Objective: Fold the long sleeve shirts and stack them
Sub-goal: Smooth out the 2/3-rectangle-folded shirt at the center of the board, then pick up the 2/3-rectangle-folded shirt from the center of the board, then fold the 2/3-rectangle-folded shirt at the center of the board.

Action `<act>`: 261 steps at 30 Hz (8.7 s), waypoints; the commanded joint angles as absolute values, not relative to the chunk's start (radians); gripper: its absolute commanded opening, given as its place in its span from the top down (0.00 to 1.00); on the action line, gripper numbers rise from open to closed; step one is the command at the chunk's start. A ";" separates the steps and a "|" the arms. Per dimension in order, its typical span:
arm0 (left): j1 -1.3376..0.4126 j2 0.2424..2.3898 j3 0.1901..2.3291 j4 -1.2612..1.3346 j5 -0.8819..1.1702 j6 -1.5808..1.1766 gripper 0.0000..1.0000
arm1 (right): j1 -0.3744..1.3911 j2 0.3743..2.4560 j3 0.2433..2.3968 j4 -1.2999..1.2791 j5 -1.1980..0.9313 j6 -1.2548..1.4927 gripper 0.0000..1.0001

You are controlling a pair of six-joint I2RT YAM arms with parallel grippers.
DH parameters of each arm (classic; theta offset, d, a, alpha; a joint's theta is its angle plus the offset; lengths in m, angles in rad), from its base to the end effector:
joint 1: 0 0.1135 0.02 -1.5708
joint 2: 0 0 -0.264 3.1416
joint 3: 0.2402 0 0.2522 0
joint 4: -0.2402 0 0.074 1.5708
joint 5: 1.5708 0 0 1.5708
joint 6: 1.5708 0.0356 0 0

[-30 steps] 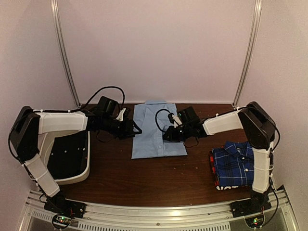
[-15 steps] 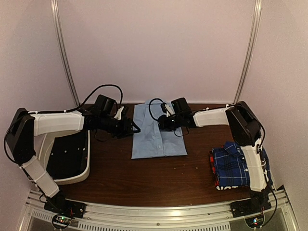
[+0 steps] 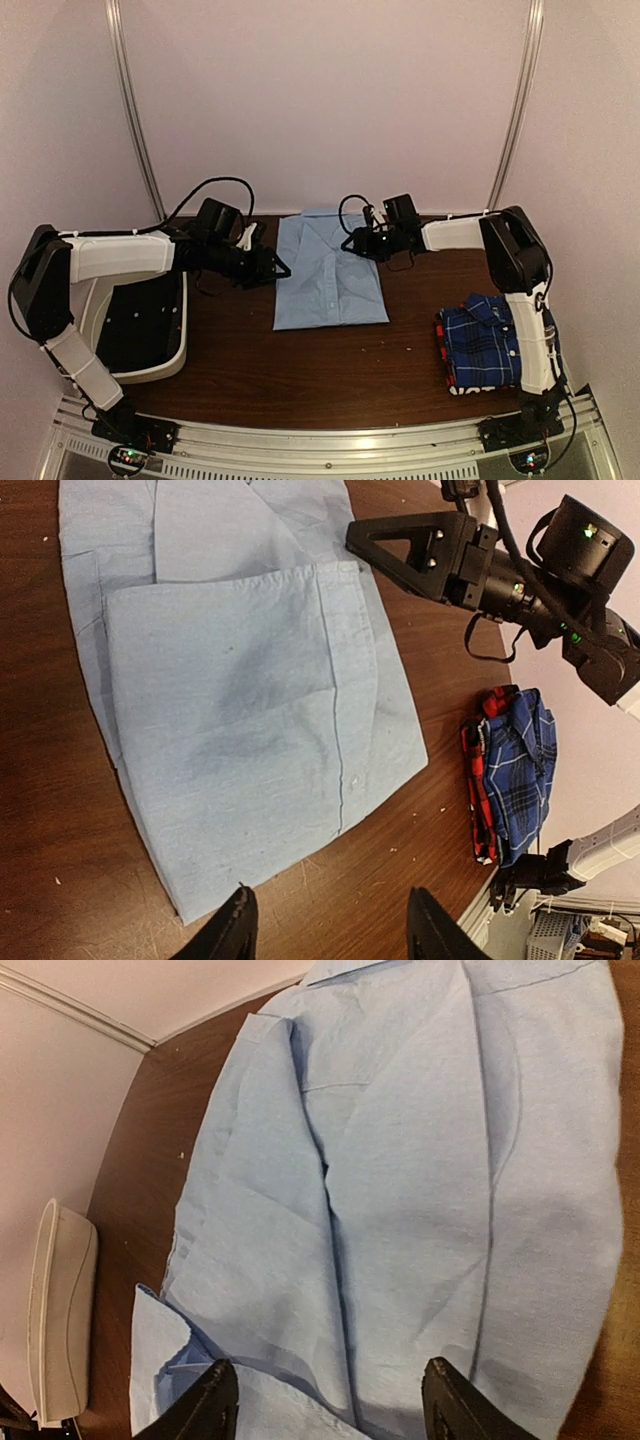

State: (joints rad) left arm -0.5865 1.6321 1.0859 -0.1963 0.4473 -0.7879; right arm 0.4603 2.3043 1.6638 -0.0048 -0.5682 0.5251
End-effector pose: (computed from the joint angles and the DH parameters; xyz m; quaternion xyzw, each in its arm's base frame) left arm 0.2870 -0.2092 0.2293 -0.0009 0.8971 -0.4059 0.1745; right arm 0.4503 0.2446 0.1488 -0.0972 0.8626 0.4237 0.2589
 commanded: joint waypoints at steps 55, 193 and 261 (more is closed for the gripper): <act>-0.592 1.768 1.203 -0.173 0.399 -0.778 0.51 | 0.385 2.335 1.589 0.056 -0.771 0.553 0.60; -0.723 1.521 0.708 -0.199 0.329 -0.932 1.00 | 0.692 1.470 0.549 0.162 -0.436 0.698 1.00; -0.485 1.802 1.040 0.021 0.519 -0.793 1.00 | 0.528 1.720 0.826 0.231 -0.390 0.740 1.00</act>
State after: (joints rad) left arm -0.4507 1.9812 1.1828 -0.0734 0.5739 -0.7639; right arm 0.4816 1.9278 0.9798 0.1780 -0.4953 0.6960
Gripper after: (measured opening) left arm 0.008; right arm 0.014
